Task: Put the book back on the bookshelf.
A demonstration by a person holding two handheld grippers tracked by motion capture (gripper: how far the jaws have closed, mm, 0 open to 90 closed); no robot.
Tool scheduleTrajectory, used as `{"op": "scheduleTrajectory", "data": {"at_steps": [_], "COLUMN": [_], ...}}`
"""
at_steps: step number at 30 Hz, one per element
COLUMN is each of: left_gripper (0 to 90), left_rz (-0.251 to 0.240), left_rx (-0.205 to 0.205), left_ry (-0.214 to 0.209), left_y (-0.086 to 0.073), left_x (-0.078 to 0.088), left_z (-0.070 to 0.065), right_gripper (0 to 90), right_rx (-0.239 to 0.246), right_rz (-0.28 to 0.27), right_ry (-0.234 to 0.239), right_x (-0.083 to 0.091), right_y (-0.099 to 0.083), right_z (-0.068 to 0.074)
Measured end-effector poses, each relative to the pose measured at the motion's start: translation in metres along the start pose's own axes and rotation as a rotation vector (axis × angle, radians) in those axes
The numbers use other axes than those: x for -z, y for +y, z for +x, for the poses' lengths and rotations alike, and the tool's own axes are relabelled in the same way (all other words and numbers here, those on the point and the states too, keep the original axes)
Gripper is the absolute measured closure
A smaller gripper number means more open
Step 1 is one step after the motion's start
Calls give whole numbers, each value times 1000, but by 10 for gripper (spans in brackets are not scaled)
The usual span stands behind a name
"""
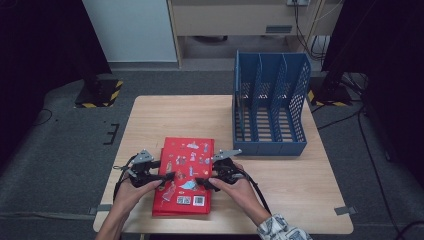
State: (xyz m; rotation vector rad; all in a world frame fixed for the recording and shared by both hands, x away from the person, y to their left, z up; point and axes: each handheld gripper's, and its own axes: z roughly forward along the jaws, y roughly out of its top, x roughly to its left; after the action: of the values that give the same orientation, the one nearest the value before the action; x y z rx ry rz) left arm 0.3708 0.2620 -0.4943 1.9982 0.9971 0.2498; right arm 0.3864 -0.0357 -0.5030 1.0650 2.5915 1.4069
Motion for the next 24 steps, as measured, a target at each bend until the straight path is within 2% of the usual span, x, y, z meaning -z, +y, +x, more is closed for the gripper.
{"op": "scheduleTrajectory", "data": {"at_steps": [4, 7, 11, 24], "left_gripper": [232, 246, 251, 303], "left_rz": [-8, -14, -15, -26], "left_rx": [5, 1, -19, -5], "left_ry": [-3, -2, 0, 5], "left_y": [2, 4, 6, 9], "left_x": [1, 3, 6, 12], "left_z": [2, 3, 2, 5], "right_gripper": [161, 161, 161, 219], "right_rx": [22, 17, 26, 40], "right_rz": [5, 11, 17, 15], "right_ry": [-13, -12, -13, -30], "right_x": [1, 2, 2, 6], "right_y": [6, 8, 11, 21], "right_z": [1, 0, 0, 0]}}
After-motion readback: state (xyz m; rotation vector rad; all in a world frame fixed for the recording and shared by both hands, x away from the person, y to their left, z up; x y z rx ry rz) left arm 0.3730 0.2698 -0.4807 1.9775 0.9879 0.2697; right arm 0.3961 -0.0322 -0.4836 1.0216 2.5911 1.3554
